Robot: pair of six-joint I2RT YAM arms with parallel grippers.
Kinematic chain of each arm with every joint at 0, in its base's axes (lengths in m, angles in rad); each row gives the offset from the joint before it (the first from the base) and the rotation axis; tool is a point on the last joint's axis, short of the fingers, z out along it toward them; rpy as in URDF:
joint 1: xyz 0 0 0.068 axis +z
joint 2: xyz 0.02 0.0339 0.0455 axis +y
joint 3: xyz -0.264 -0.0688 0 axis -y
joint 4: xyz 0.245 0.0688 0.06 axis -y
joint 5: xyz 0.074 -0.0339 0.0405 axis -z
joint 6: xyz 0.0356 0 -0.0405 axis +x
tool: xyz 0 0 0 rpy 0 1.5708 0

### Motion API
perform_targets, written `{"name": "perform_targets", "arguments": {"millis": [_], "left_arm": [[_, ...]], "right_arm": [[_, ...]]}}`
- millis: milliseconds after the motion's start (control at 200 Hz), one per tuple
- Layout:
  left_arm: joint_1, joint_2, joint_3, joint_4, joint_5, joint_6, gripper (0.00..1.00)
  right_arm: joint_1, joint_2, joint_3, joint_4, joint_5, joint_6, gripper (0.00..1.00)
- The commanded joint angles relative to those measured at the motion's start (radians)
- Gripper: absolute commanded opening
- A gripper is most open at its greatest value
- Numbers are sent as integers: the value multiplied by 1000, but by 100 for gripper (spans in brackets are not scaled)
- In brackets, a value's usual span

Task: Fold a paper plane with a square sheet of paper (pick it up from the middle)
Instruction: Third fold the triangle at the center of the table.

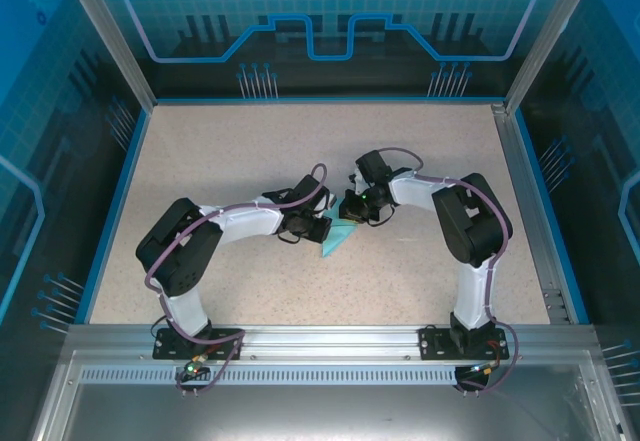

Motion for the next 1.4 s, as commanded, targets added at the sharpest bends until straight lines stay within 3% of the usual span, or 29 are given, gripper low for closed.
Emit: {"name": "perform_targets", "arguments": {"millis": [0,505,1040,1395], "left_arm": [[7,9,11,-24,-8,14,10],[7,36,-1,-10,64,-8,10],[5,33,-20,1,86,-26,12],[4,42,-9,-8,83,-24,12]], "right_arm": [[-1,17,10,-68,23,-20,11],[-16,-136,16,-88,-4,-25,14],[26,-252,-183,28,-79,53,10],[76,-203,-240,143,-150,112,10]]}}
